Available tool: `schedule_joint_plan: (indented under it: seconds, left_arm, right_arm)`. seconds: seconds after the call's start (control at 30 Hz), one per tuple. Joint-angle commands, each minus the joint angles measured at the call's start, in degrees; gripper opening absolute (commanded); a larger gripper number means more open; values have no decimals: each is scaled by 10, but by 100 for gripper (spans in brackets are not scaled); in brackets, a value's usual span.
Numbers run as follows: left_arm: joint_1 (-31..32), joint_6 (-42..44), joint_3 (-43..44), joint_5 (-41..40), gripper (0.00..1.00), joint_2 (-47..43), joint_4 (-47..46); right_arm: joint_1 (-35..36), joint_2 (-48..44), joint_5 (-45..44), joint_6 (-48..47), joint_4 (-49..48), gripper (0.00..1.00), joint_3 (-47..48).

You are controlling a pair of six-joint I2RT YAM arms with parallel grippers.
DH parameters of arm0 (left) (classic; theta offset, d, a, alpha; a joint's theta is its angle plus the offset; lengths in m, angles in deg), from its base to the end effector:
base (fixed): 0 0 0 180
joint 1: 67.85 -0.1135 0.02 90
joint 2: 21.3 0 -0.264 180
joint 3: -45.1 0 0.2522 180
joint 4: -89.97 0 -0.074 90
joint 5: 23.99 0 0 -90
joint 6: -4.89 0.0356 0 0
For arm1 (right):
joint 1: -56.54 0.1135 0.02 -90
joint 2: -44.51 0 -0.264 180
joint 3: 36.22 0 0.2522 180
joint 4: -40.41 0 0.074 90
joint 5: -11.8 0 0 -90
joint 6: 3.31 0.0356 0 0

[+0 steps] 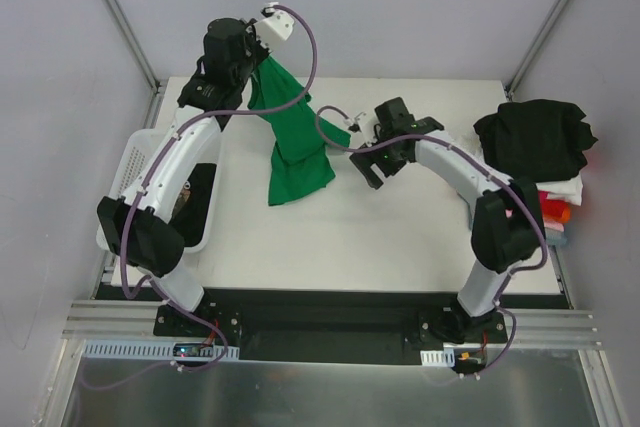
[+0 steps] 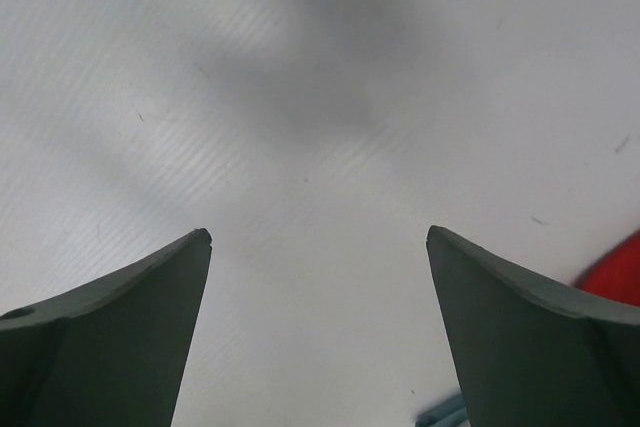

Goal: Fold and stack the t-shirts
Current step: Move the tshirt to the center of the board

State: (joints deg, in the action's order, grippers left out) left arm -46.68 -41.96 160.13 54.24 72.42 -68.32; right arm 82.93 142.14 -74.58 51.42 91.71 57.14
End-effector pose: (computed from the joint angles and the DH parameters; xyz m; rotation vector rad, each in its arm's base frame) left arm 0.3578 -0.1308 0.4678 0.7078 1.4311 0.4614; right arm 0.3291 0.1658 0.2660 -1.3219 2.1664 0.0191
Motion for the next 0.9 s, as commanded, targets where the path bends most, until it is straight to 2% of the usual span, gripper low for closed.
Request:
schedule_joint_plan:
  seconds: [0.0, 0.17, 0.47, 0.87]
  left_arm:
    - [-9, 24, 3, -38, 0, 19, -25]
    - [-9, 23, -38, -35, 0, 20, -34]
    - [-8, 7, -73, -32, 0, 19, -43]
    - [-9, 38, -143, -65, 0, 54, -108]
  right_arm:
    - [40, 72, -7, -7, 26, 93, 69]
    - [60, 148, 3, -16, 32, 89, 137]
    - [81, 227, -8, -30, 28, 88, 250]
    - [104, 322, 31, -22, 8, 84, 340]
